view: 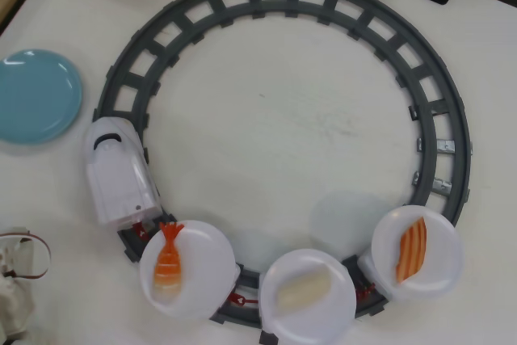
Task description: Pick up the sushi from the Shinkansen and put it on the blue dish
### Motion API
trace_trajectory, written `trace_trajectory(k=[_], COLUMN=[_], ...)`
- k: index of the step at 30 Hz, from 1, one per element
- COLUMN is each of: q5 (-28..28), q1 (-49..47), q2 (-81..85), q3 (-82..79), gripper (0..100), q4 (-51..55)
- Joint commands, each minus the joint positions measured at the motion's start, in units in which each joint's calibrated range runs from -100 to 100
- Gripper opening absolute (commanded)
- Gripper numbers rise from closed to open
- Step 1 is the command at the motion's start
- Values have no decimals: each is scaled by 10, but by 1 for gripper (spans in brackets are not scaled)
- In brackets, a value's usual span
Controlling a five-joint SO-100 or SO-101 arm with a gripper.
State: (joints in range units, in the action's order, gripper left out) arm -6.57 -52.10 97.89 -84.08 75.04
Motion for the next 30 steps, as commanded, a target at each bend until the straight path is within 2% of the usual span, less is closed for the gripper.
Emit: trace_trajectory(k=[1, 8, 20, 30], q5=[-11, -15, -17, -100], q1=[9, 9, 8, 10], q2=[-1, -31, -341, -497], q3=[57, 117, 354, 489], gripper=[4, 4, 4, 4], q4=[10, 26, 19, 26])
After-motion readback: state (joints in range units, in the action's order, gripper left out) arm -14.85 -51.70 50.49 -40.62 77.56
